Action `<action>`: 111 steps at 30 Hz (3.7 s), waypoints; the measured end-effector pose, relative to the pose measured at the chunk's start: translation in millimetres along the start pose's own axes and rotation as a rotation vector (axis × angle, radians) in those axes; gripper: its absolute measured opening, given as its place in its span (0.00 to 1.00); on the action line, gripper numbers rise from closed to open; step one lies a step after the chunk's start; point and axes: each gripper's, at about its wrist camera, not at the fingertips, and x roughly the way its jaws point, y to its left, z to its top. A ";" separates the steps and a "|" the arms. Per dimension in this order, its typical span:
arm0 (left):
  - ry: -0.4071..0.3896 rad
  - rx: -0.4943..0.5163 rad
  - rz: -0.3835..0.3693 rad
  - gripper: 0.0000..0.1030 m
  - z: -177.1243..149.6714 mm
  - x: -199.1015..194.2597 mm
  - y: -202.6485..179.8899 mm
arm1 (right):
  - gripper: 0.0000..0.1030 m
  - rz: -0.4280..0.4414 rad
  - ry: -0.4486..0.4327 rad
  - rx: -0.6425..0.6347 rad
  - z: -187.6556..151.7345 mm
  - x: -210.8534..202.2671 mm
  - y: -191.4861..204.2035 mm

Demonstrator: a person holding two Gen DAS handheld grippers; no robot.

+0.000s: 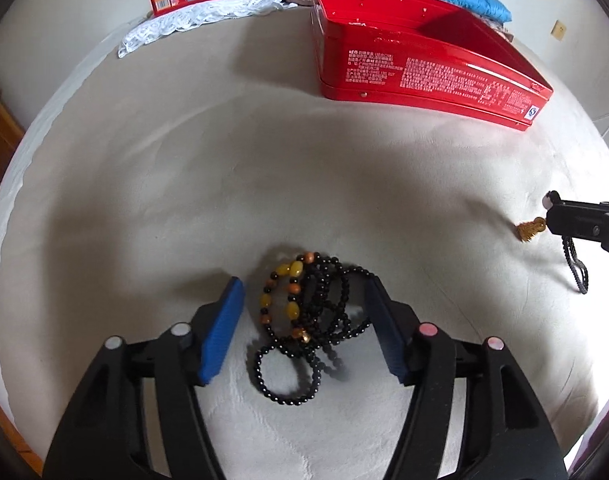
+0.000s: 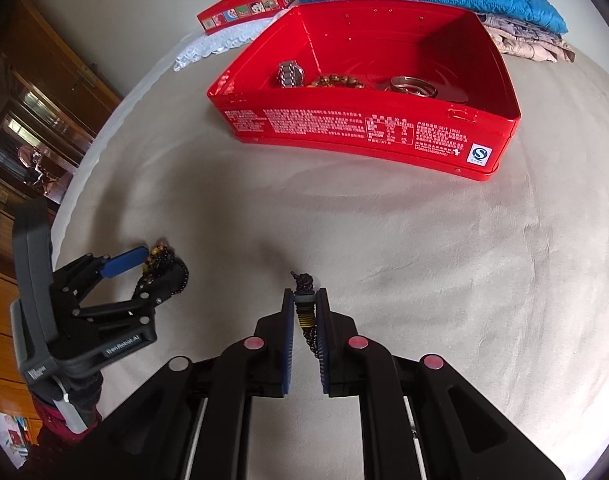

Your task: Organize jewelry

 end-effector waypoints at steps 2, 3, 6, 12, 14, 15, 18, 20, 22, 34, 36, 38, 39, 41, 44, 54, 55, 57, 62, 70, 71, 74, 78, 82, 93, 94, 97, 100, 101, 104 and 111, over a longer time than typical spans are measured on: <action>0.005 0.014 -0.007 0.20 -0.9 -2.3 -4.6 | 0.10 0.000 -0.002 0.004 0.4 -1.1 -0.6; 0.007 0.018 -0.004 0.17 -1.6 -3.3 -6.9 | 0.10 0.000 -0.003 0.005 0.5 -1.8 -0.7; -0.006 0.008 0.005 0.11 -3.3 -5.7 -8.4 | 0.10 0.001 -0.008 0.005 0.6 -4.5 -1.1; -0.088 -0.031 -0.061 0.05 -2.3 -28.5 -1.8 | 0.10 0.001 -0.042 0.009 4.6 -20.5 -5.1; -0.138 -0.037 -0.075 0.05 0.1 -46.0 0.3 | 0.10 0.002 -0.062 0.010 6.2 -29.3 -5.7; -0.162 -0.041 -0.084 0.05 1.3 -55.5 1.4 | 0.10 0.004 -0.076 0.011 7.6 -35.6 -6.3; -0.220 -0.051 -0.102 0.05 4.7 -77.3 3.0 | 0.10 0.008 -0.107 0.010 11.3 -50.8 -7.7; -0.259 -0.059 -0.121 0.05 10.3 -94.0 5.2 | 0.10 0.005 -0.135 0.010 15.6 -63.9 -8.3; -0.287 -0.062 -0.137 0.05 18.3 -106.3 6.9 | 0.10 0.002 -0.161 0.008 20.8 -77.1 -8.1; -0.400 -0.046 -0.174 0.05 103.8 -152.1 -13.4 | 0.10 -0.037 -0.221 0.001 86.8 -119.5 -10.8; -0.406 -0.048 -0.196 0.05 126.3 -149.5 -19.8 | 0.10 -0.044 -0.231 0.006 105.1 -123.2 -13.2; -0.417 -0.053 -0.206 0.05 146.3 -146.7 -25.8 | 0.10 -0.044 -0.243 0.012 121.1 -123.5 -14.8; -0.423 -0.053 -0.212 0.05 157.9 -144.6 -29.3 | 0.10 -0.046 -0.252 0.015 133.6 -123.0 -17.1; -0.430 -0.048 -0.215 0.05 174.0 -139.8 -35.1 | 0.10 -0.051 -0.262 0.024 150.8 -120.0 -21.6; -0.422 -0.040 -0.224 0.06 203.1 -121.5 -44.6 | 0.10 -0.048 -0.266 0.045 181.1 -106.1 -33.7; -0.267 -0.037 -0.192 0.06 256.0 -12.3 -56.8 | 0.10 -0.069 -0.160 0.103 236.0 -10.7 -76.2; -0.252 -0.040 -0.191 0.06 258.2 -4.1 -55.8 | 0.10 -0.073 -0.151 0.102 237.6 -4.3 -78.1; -0.222 -0.041 -0.179 0.06 262.0 13.6 -56.5 | 0.10 -0.074 -0.136 0.096 239.9 7.0 -80.4; -0.194 -0.041 -0.179 0.08 265.6 30.6 -54.8 | 0.23 -0.085 -0.141 0.080 242.6 16.3 -80.5; -0.210 -0.067 -0.168 0.37 257.5 20.1 -44.9 | 0.26 -0.080 -0.175 0.081 232.6 4.7 -79.6; -0.215 -0.070 -0.165 0.41 256.3 17.6 -44.0 | 0.34 -0.084 -0.181 0.080 230.5 2.2 -78.9; -0.226 -0.083 -0.144 0.51 245.3 7.3 -37.2 | 0.54 -0.119 -0.202 0.075 219.2 -7.8 -78.2; -0.254 -0.091 -0.104 0.64 229.5 -4.7 -30.9 | 0.66 -0.165 -0.231 0.055 199.0 -22.5 -75.2; -0.274 -0.109 -0.086 0.81 213.4 -14.5 -24.5 | 0.80 -0.163 -0.267 0.053 182.2 -37.3 -72.1; -0.311 -0.081 -0.006 0.88 170.1 -40.7 -33.9 | 0.96 -0.168 -0.322 0.050 144.7 -62.1 -58.1; -0.312 -0.081 -0.004 0.88 167.4 -42.6 -34.5 | 0.96 -0.166 -0.319 0.050 143.6 -61.4 -57.9; -0.313 -0.074 0.005 0.88 162.0 -45.6 -35.9 | 0.96 -0.170 -0.318 0.052 140.5 -60.1 -57.8; -0.319 -0.077 0.011 0.88 159.4 -45.8 -34.6 | 0.96 -0.171 -0.312 0.064 137.5 -58.3 -61.2; -0.317 -0.078 0.013 0.89 158.9 -45.2 -33.5 | 0.96 -0.173 -0.308 0.064 136.8 -57.9 -62.1; -0.312 -0.084 0.016 0.89 158.8 -42.3 -30.8 | 0.96 -0.188 -0.296 0.072 134.3 -56.7 -65.7; -0.303 -0.085 0.021 0.89 158.3 -37.1 -28.2 | 0.96 -0.224 -0.275 0.080 131.8 -48.2 -67.7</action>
